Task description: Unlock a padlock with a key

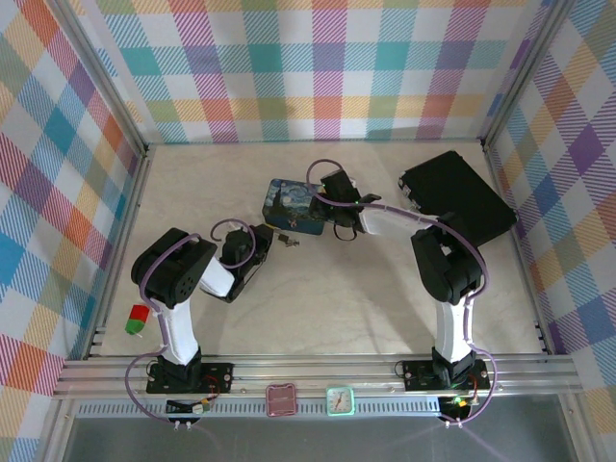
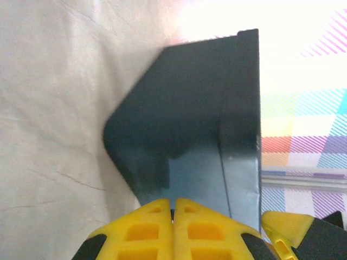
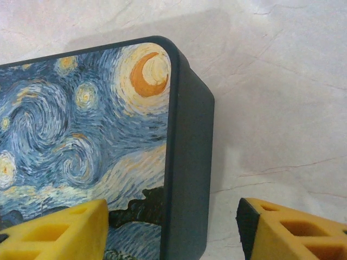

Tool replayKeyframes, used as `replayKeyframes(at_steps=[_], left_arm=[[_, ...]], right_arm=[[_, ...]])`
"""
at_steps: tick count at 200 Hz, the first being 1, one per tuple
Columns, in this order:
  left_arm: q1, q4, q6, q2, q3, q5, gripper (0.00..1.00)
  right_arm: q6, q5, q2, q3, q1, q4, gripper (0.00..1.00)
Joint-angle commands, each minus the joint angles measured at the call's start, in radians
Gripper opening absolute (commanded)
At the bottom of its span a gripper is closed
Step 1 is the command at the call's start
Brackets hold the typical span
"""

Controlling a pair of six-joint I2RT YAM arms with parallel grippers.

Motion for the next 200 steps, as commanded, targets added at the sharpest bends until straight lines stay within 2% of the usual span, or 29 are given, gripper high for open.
replayKeyframes(at_steps=[1, 32, 60, 77, 94, 132, 151, 181, 200], left_arm=[[0.008, 0.092, -0.021, 0.003, -0.006, -0.032, 0.0], [0.014, 0.057, -0.01, -0.047, -0.029, 0.018, 0.0], [0.014, -0.082, 0.034, -0.157, -0.045, 0.093, 0.0], [0.011, -0.194, 0.073, -0.246, -0.049, 0.14, 0.0], [-0.001, -0.39, 0.141, -0.342, -0.018, 0.189, 0.0], [-0.09, -0.779, 0.311, -0.467, 0.1, 0.249, 0.0], [-0.147, -0.942, 0.389, -0.513, 0.144, 0.227, 0.0], [-0.23, -1.059, 0.441, -0.518, 0.185, 0.212, 0.0], [-0.275, -1.069, 0.448, -0.474, 0.2, 0.204, 0.0]], right_arm=[[0.022, 0.057, 0.011, -0.031, -0.012, -0.108, 0.63], [-0.047, 0.061, 0.022, 0.014, -0.012, -0.101, 0.64], [-0.161, 0.027, 0.007, 0.059, -0.012, -0.067, 0.67], [-0.237, -0.005, -0.039, 0.056, -0.013, -0.037, 0.75], [-0.297, -0.016, -0.097, 0.051, -0.014, -0.042, 0.83], [-0.374, 0.015, -0.26, -0.045, -0.025, -0.089, 1.0], [-0.385, 0.035, -0.35, -0.121, -0.039, -0.122, 0.99], [-0.392, 0.067, -0.477, -0.243, -0.067, -0.154, 0.99], [-0.409, 0.087, -0.538, -0.318, -0.086, -0.153, 0.99]])
